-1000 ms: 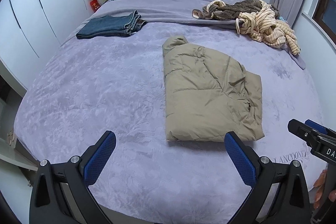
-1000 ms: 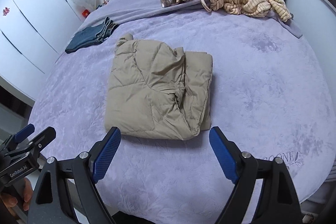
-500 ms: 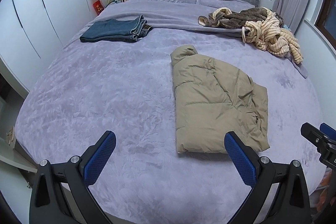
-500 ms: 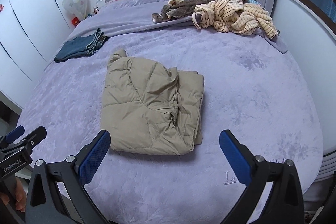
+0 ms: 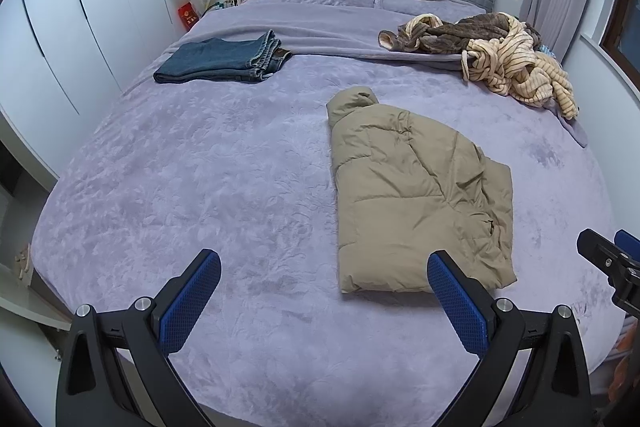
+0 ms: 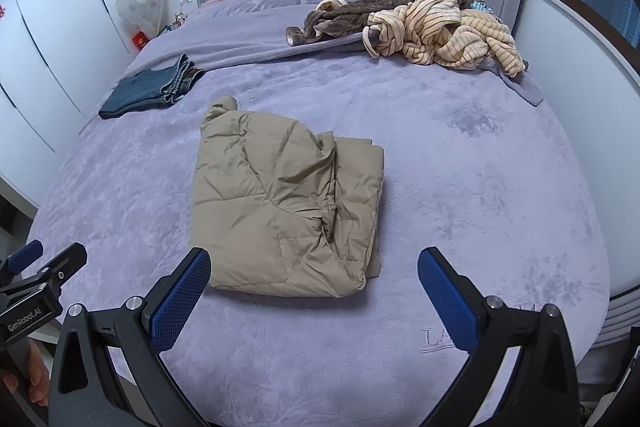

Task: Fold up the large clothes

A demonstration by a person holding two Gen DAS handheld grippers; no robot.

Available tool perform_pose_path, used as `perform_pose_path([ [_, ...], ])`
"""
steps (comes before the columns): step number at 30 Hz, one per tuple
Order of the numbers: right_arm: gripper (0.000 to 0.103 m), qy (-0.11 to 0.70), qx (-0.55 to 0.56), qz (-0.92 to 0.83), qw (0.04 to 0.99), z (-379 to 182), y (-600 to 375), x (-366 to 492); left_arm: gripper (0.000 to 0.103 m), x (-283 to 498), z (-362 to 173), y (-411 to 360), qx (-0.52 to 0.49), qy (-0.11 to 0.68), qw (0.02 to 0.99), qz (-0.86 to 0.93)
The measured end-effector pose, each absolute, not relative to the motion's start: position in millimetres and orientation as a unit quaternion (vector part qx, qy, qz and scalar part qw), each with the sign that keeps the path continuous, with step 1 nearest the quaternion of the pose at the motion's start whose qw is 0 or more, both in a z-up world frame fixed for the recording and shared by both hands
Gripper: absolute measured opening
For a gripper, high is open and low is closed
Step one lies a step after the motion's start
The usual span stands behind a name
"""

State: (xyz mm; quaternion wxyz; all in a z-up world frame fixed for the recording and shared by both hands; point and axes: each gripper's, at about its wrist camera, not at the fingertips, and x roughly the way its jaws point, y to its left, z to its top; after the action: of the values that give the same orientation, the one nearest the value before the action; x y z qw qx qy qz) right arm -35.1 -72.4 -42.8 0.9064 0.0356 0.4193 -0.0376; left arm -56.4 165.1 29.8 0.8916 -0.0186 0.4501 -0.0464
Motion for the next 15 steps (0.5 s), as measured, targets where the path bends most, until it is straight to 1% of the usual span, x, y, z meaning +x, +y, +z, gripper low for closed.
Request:
perform_pose_path([
  [15, 0.103, 0.419, 0.034, -0.037, 0.907, -41.6, -73.0, -35.6, 0.103, -56.9, 30.6, 165.5, -0.018, 0.449, 0.892, -0.045],
])
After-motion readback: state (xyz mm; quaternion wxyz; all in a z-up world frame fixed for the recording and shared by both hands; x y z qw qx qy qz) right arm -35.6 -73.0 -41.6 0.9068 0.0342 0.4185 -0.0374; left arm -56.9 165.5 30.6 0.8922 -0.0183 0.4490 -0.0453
